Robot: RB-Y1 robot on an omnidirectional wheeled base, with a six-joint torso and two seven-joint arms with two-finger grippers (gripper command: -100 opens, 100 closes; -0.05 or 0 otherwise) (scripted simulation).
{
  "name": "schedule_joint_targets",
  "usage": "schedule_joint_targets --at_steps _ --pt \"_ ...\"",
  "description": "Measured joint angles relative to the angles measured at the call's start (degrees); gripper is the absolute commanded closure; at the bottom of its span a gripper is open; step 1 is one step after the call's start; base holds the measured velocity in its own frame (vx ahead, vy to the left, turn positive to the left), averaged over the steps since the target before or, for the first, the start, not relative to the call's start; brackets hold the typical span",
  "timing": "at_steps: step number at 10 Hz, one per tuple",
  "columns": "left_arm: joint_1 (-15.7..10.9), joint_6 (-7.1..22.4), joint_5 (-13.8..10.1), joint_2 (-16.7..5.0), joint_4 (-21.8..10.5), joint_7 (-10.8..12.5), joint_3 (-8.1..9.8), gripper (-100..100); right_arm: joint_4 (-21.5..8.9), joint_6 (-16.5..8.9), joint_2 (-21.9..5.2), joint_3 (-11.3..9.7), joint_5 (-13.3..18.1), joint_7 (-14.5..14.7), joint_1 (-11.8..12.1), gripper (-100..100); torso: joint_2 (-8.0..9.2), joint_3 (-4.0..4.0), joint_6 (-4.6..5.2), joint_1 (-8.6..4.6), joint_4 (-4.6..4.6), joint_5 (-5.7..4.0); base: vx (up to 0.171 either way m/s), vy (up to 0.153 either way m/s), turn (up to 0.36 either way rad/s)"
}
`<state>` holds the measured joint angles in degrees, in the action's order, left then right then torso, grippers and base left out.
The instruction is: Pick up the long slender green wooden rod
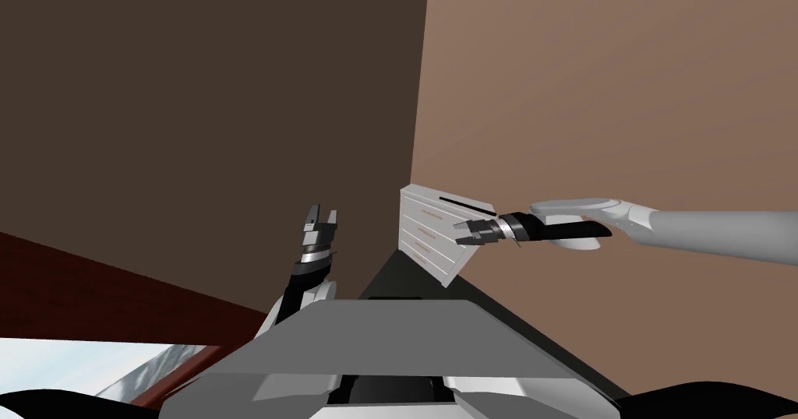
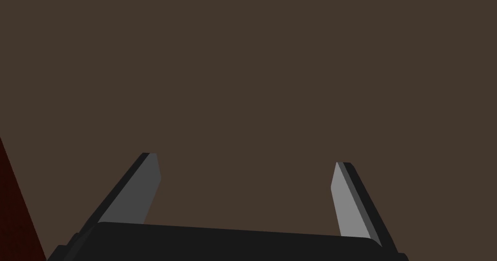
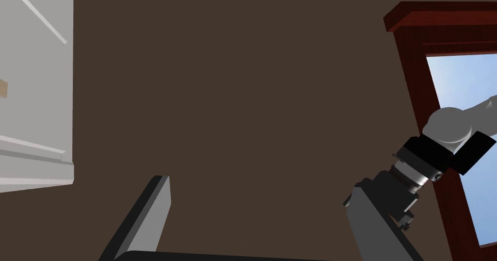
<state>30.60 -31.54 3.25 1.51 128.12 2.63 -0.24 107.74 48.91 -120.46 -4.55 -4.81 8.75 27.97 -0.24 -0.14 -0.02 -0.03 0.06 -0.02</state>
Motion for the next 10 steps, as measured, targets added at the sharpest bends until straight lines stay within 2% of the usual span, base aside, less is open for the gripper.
schedule_joint_targets --at_steps 1,5,10 --pt "0.0 0.0 0.0 0.0 0.0 0.0 0.00 0 -1.5 0.5 -1.8 -0.9 -0.1 -0.3 -0.1 -100 -0.08 -0.03 0.04 0.01 0.00 0.00 0.075 0.002 -0.063" --pt "0.0 0.0 0.0 0.0 0.0 0.0 0.00 0 -4.7 1.0 -9.1 0.1 -0.6 -1.4 3.0 -100 -0.13 -0.08 0.00 -0.09 0.03 -0.03 0.061 -0.016 -0.030" --pt "0.0 0.0 0.0 0.0 0.0 0.0 0.00 0 -8.2 1.7 -17.2 -1.8 -0.8 -2.2 4.1 -100 -0.11 -0.05 0.03 -0.06 0.02 -0.02 0.077 -0.010 -0.059"
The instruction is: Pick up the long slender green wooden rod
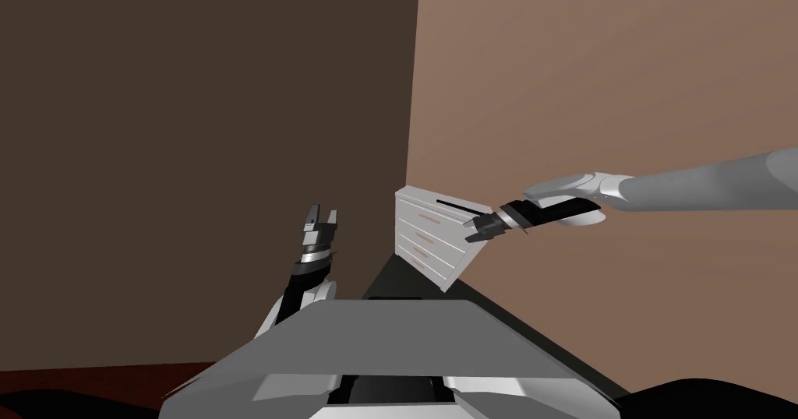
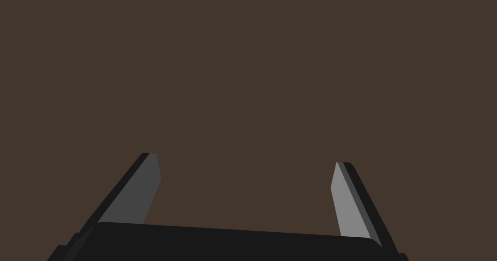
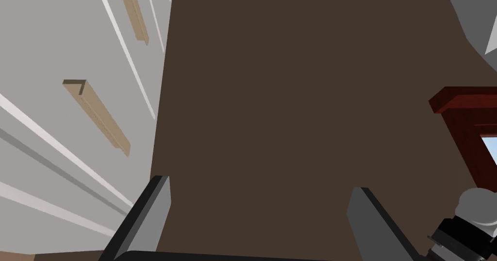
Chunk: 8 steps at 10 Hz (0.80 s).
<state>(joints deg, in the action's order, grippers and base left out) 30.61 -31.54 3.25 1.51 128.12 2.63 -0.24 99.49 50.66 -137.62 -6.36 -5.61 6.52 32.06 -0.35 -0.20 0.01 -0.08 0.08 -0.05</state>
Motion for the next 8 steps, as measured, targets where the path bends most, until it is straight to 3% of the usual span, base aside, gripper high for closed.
schedule_joint_targets --at_steps 2,8 --pt "0.0 0.0 0.0 0.0 0.0 0.0 0.00 0 -1.6 0.3 -3.2 0.6 -0.3 -0.4 1.4 -100 0.08 0.03 -0.04 0.02 0.00 0.00 0.070 -0.016 -0.051" --pt "0.0 0.0 0.0 0.0 0.0 0.0 0.00 0 -6.3 1.3 -12.1 -0.5 -0.7 -1.7 4.0 -100 0.08 0.02 -0.04 -0.02 0.01 -0.02 0.074 -0.015 -0.043"
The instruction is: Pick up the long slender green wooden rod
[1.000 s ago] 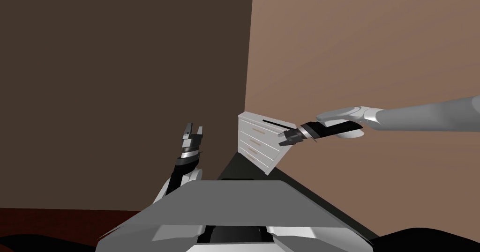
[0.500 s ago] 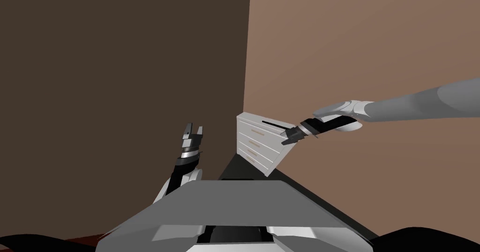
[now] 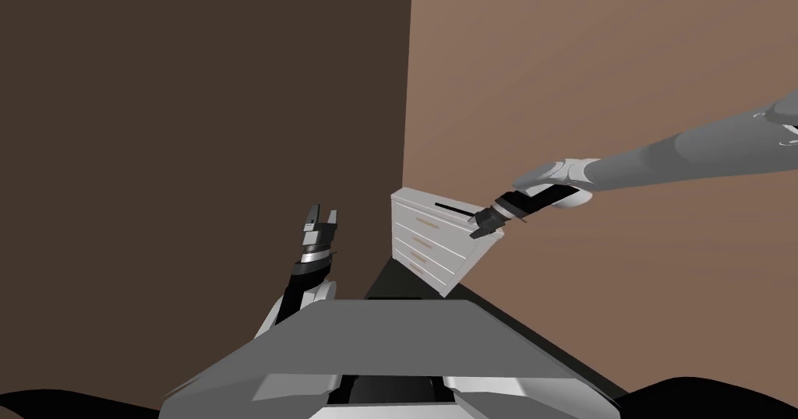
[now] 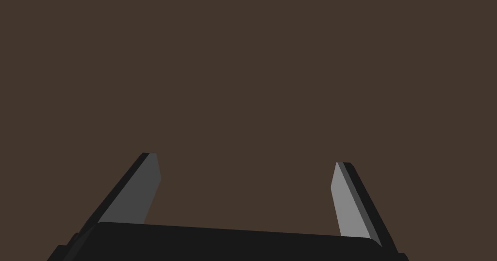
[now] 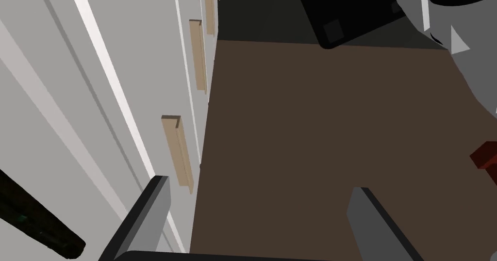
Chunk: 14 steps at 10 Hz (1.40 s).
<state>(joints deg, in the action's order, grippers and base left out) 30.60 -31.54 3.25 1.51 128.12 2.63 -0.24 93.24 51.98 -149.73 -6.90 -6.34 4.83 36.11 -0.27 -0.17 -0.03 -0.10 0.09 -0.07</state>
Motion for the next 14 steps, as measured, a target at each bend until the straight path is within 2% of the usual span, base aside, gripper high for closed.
schedule_joint_targets --at_steps 3,5,8,14 --pt "0.0 0.0 0.0 0.0 0.0 0.0 0.01 0 -3.2 0.5 -5.0 -0.8 -0.3 -0.8 2.2 -100 -0.23 -0.12 0.03 -0.08 0.04 -0.01 0.118 -0.027 -0.059" --pt "0.0 0.0 0.0 0.0 0.0 0.0 0.00 0 -4.1 0.6 -7.7 -0.9 -0.5 -1.3 2.7 -100 -0.07 -0.05 0.00 -0.01 0.02 -0.01 0.075 -0.009 -0.032" --pt "0.0 0.0 0.0 0.0 0.0 0.0 0.00 0 -7.0 1.0 -12.6 -1.3 -0.9 -2.2 5.2 -100 -0.13 -0.07 0.02 -0.01 0.03 -0.01 0.093 -0.017 -0.051" --pt "0.0 0.0 0.0 0.0 0.0 0.0 0.00 0 -10.4 1.4 -21.6 -2.1 -1.4 -3.7 8.9 -100 -0.07 -0.04 0.02 -0.03 0.01 -0.02 0.088 -0.020 -0.048"
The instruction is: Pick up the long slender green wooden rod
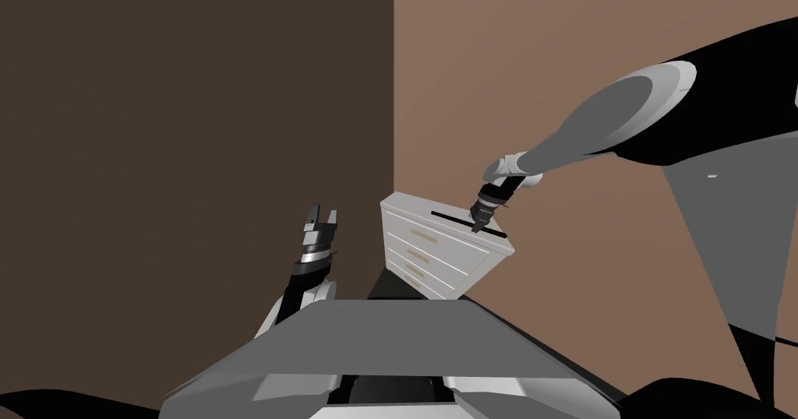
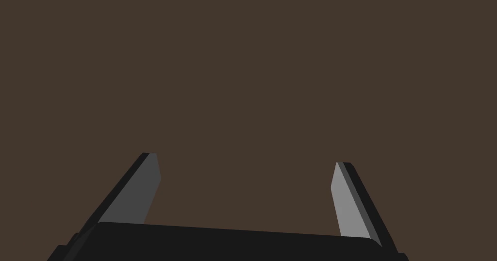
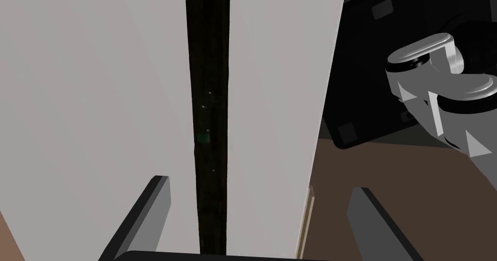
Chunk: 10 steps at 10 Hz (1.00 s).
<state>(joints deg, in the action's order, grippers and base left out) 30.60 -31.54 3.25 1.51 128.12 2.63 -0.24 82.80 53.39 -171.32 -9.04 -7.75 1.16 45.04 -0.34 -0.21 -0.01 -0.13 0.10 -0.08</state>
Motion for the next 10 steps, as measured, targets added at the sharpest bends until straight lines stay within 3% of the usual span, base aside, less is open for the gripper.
schedule_joint_targets --at_steps 3,4,5,8,9,10 --pt "0.0 0.0 0.0 0.0 0.0 0.0 0.00 0 -1.4 0.4 -4.5 -0.4 -0.3 -0.8 2.3 -100 0.02 0.01 -0.01 0.01 0.00 0.00 0.062 -0.007 -0.026" --pt "0.0 0.0 0.0 0.0 0.0 0.0 0.00 0 -1.5 0.4 -4.6 -0.4 -0.3 -0.8 2.4 0 0.16 0.09 0.00 0.01 -0.03 0.00 0.006 -0.001 0.001" --pt "0.0 0.0 0.0 0.0 0.0 0.0 0.00 0 -1.5 0.4 -4.6 -0.4 -0.3 -0.8 2.4 -100 0.27 0.16 0.00 0.02 -0.07 0.00 -0.003 0.012 0.039" --pt "0.0 0.0 0.0 0.0 0.0 0.0 -0.01 0 -1.1 -2.2 -3.7 0.2 -0.3 -0.5 4.7 -100 0.40 0.23 0.00 0.08 -0.10 0.01 -0.011 0.014 0.028" --pt "0.0 0.0 0.0 0.0 0.0 0.0 -0.01 0 -1.0 -2.4 -3.7 0.3 -0.3 -0.4 4.8 100 0.39 0.24 0.00 0.06 -0.11 0.02 0.000 0.000 0.000" --pt "0.0 0.0 0.0 0.0 0.0 0.0 0.00 0 -1.0 -2.4 -3.7 0.3 -0.3 -0.4 4.8 100 0.38 0.23 0.00 0.04 -0.10 0.01 0.000 0.000 0.000"
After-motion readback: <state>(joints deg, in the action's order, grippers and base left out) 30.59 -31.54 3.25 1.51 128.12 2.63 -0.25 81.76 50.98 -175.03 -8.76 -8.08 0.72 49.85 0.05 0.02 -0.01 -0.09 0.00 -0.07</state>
